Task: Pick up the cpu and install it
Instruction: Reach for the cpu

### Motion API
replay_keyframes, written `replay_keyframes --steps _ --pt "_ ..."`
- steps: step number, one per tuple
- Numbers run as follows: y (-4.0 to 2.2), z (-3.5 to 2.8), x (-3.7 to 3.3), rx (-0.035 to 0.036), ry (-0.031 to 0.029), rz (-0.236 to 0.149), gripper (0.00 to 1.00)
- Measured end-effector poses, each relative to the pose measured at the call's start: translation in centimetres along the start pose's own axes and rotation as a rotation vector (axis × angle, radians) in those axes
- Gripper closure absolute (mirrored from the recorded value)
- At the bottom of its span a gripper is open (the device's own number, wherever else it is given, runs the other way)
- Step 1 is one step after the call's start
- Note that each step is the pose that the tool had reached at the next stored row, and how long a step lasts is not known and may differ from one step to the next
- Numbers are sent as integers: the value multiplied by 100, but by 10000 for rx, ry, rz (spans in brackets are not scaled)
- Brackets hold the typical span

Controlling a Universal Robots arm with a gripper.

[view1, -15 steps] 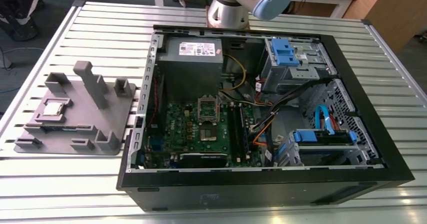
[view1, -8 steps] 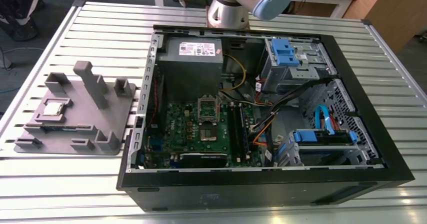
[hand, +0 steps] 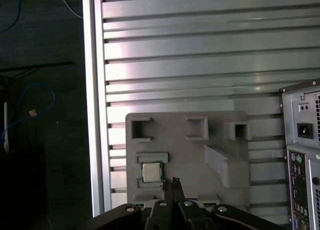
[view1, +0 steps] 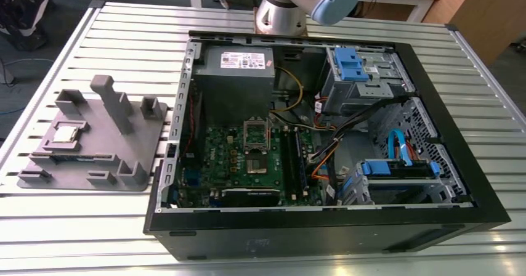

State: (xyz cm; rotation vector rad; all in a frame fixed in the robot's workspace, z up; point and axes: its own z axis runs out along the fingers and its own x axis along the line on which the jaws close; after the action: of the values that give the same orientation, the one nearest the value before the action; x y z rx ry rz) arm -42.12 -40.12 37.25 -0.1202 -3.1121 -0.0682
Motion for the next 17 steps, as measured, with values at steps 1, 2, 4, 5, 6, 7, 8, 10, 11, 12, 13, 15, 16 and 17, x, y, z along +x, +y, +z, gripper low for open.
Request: replay_keyframes --steps 1,2,4,5,6,7,8,10,11,12,13,15,16,17 --pt "-7 15 6 0 0 -1 89" --pt "-14 29 11 -1 -2 -1 89" --pt "-26 54 21 -1 -2 -1 89" --pt "-32 66 27 -3 -3 -1 89" --pt "-36 77 33 -2 -1 0 89" --pt "-41 89 39 -2 0 -1 89" --pt "-45 99 44 -1 1 -2 89" --pt "-51 118 54 -2 0 -2 89" --pt "-53 126 58 -2 -1 -1 89" --pt "-56 133 62 -2 0 -2 89" --pt "-57 140 66 -2 -1 -1 89" --pt "-59 150 73 -2 -1 -2 89" --pt "-60 152 76 -3 -2 -2 89" --pt "-60 153 76 -2 -1 -2 89"
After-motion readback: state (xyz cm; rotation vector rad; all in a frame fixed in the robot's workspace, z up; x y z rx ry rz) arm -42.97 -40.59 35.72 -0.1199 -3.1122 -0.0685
